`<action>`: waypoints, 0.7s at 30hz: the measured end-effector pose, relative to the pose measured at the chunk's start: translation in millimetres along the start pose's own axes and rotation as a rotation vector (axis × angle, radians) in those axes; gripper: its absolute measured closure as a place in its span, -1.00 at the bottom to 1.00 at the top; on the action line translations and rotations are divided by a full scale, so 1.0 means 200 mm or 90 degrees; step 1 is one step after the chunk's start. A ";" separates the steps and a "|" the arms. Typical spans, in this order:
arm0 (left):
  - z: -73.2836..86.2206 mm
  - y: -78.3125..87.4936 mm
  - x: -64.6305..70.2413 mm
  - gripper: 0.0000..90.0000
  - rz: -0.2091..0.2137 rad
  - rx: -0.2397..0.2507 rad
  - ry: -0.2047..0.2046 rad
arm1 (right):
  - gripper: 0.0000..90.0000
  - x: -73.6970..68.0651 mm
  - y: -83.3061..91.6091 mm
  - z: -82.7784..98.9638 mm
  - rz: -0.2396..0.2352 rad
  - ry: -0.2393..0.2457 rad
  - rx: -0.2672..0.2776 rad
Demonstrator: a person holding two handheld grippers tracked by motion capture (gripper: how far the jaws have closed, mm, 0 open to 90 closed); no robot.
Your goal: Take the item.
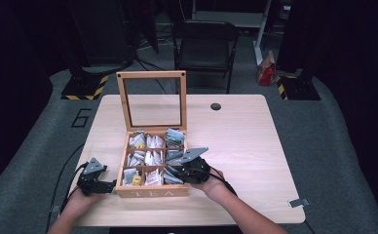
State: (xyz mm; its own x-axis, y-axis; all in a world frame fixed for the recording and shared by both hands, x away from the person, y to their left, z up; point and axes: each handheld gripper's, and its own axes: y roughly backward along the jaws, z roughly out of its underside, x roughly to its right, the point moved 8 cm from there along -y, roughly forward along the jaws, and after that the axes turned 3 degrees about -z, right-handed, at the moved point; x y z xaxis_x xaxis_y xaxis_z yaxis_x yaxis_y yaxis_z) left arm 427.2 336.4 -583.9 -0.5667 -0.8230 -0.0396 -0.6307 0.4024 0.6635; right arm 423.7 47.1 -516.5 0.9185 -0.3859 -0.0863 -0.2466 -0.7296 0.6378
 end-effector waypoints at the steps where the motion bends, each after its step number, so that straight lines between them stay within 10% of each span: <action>1: 0.00 0.00 0.00 -0.67 0.000 0.002 0.002 | 0.70 0.00 0.00 0.00 0.000 0.000 0.000; 21: 0.00 0.00 0.00 -0.67 0.000 0.001 0.002 | 0.99 -0.01 -0.03 0.01 -0.010 0.003 -0.016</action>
State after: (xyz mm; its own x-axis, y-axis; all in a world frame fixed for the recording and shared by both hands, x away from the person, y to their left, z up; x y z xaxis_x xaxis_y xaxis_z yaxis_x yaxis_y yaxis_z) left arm 427.2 336.2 -583.9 -0.5648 -0.8244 -0.0377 -0.6323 0.4029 0.6618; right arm 422.0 51.8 -520.8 0.9239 -0.3713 -0.0928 -0.2241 -0.7212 0.6555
